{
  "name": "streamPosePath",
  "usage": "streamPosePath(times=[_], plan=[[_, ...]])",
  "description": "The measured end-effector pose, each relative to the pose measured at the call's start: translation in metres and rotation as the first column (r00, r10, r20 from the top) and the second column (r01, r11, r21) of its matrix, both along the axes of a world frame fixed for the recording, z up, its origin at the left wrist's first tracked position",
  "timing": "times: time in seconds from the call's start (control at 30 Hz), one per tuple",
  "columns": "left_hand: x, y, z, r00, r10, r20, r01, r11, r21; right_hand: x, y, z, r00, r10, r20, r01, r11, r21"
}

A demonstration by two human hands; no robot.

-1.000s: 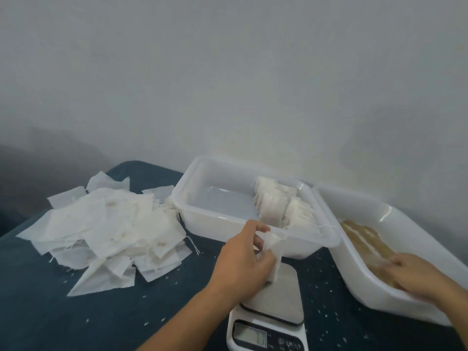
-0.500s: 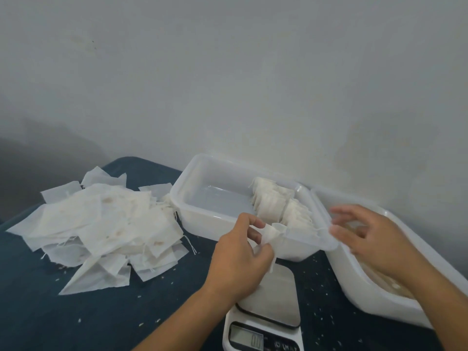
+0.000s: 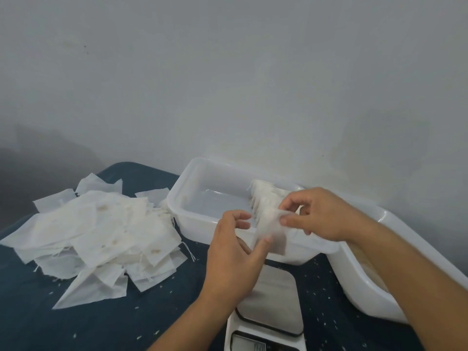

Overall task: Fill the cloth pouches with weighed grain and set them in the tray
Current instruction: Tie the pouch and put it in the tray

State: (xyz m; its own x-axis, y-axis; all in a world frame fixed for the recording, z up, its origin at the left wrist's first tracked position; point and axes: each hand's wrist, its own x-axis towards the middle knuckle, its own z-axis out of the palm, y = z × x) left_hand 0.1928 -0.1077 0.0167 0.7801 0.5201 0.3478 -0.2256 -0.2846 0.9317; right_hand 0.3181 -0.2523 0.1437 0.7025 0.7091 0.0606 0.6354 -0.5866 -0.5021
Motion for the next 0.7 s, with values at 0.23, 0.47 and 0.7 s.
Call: streamPosePath(times=[0.23, 0.47, 0.7], plan=[[0.004, -0.003, -0.012, 0.982, -0.084, -0.170, 0.087, 0.996, 0.015, 0.054, 0.014, -0.006, 0.979, -0.182, 0.092, 0.184, 0.983, -0.014], [0.007, -0.008, -0.021, 0.952, -0.132, -0.277, 0.171, 0.978, 0.120, 0.099, 0.034, -0.056, 0.956, -0.279, 0.088, 0.289, 0.946, -0.149], [0.010, -0.010, -0.024, 0.947, -0.163, -0.277, 0.199, 0.975, 0.103, 0.127, 0.038, -0.073, 0.942, -0.239, 0.237, 0.312, 0.884, -0.348]])
